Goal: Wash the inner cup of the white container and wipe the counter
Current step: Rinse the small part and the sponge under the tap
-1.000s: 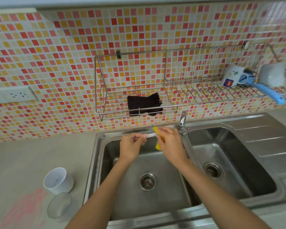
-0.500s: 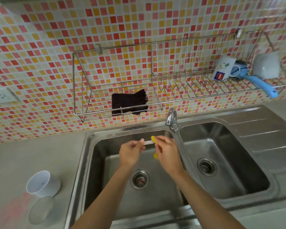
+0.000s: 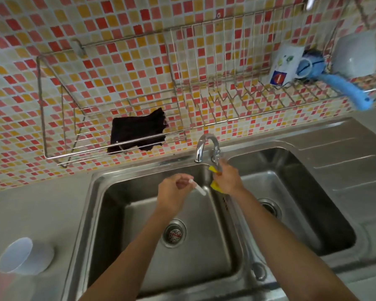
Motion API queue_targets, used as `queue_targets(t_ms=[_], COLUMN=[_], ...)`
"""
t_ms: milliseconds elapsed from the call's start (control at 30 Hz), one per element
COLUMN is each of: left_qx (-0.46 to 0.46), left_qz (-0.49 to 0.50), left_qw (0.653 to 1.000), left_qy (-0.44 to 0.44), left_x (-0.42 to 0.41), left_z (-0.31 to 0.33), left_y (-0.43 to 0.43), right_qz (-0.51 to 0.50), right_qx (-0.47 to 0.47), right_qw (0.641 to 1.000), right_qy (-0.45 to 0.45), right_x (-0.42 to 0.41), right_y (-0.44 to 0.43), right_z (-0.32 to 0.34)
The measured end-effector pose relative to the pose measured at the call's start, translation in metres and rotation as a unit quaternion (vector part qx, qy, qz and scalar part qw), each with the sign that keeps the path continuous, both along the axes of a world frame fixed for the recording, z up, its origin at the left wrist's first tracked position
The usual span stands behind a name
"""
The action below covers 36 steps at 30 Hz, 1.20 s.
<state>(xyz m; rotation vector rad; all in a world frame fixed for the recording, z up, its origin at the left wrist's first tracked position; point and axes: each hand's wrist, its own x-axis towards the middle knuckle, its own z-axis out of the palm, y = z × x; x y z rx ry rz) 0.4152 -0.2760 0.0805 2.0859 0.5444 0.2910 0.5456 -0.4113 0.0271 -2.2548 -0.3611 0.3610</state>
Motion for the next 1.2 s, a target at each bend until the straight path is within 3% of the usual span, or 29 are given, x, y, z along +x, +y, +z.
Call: queue_targets(t_ms=[133,267,333,367,433,500,567,633,733,867,1100,1200], left_qx=[-0.003,-0.017,-0.029,-0.028,-0.012,-0.001,0.003,0.006,-0.001,0.015,0.082,0.082], left_qz=[-0.004,-0.017,-0.023,-0.026,-0.021,-0.007,-0.003,-0.001,0.006,-0.003,0.043,0.072], left_qw=[1.0,1.0,0.999,0.999,0.999,1.0,0.999,0.999,0.999,0.999,0.995,0.994], left_qy=[-0.003,-0.011,-0.017,-0.02,-0.025,-0.03,-0.035,-0.035,-0.038,-0.049,-0.031,-0.003], left_x=[0.011,0.021,0.024,0.025,0.025,0.025,0.025,0.026,0.029,0.027,-0.01,-0.037], left_z=[-0.008,-0.008,-0.006,-0.007,-0.007,-0.007,-0.007,-0.004,-0.003,-0.003,-0.004,-0.009], left_y=[-0.002,-0.008,-0.01,-0.01,-0.009,-0.007,-0.005,-0.006,-0.008,-0.005,0.029,0.047], right_qz=[0.048,-0.057,-0.136,-0.176,-0.221,-0.242,-0.242,-0.231,-0.224,-0.22,-0.121,-0.106], right_qx=[0.019,0.082,0.198,0.286,0.453,0.541,0.574,0.561,0.506,0.469,0.441,0.427], right_qw=[0.998,0.995,0.964,0.923,0.797,0.682,0.625,0.631,0.667,0.675,0.688,0.721], right_qy=[0.035,0.023,0.115,0.189,0.333,0.429,0.47,0.484,0.498,0.525,0.563,0.535], right_x=[0.001,0.007,0.006,0.003,-0.004,-0.014,-0.024,-0.032,-0.038,-0.037,-0.043,-0.047], right_y=[0.001,-0.014,-0.023,-0.028,-0.039,-0.048,-0.052,-0.05,-0.041,-0.019,0.016,0.026], right_z=[-0.009,-0.021,-0.03,-0.032,-0.028,-0.018,-0.008,-0.003,-0.003,-0.008,-0.004,-0.008])
